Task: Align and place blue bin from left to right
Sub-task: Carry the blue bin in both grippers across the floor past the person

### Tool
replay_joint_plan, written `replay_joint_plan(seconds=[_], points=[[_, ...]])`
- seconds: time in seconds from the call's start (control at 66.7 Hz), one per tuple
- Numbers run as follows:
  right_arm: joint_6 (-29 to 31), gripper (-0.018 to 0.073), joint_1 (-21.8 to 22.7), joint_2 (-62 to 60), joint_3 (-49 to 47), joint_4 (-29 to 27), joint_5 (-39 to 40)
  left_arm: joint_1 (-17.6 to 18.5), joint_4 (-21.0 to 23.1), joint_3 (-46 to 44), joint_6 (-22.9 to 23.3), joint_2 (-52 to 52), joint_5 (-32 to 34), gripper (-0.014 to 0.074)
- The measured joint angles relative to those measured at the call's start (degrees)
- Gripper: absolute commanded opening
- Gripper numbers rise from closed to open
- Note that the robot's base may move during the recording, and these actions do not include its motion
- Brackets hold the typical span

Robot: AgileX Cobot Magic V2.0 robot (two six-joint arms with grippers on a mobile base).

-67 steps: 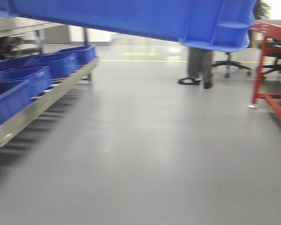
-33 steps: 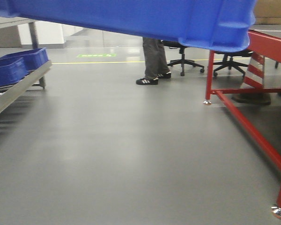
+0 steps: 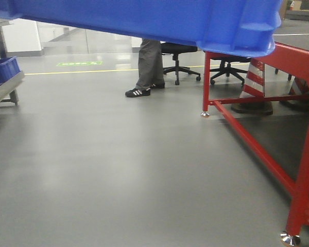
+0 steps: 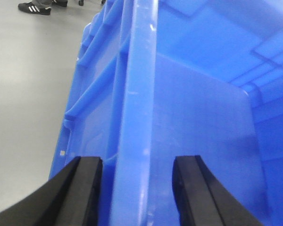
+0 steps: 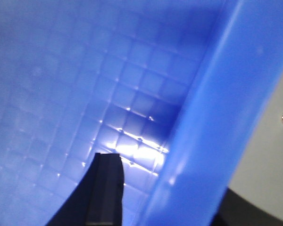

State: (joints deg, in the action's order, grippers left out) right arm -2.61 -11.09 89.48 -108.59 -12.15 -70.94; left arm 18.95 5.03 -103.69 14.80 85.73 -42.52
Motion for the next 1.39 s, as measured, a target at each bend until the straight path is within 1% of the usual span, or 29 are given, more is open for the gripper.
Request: replay_joint_plan(seconds=[1.394], points=[[0.00,-0.0070,0.00,0.00,0.00,0.00,-0.12,0.00,0.10,0.00,0.00,0.00,0.00,-0.0111]])
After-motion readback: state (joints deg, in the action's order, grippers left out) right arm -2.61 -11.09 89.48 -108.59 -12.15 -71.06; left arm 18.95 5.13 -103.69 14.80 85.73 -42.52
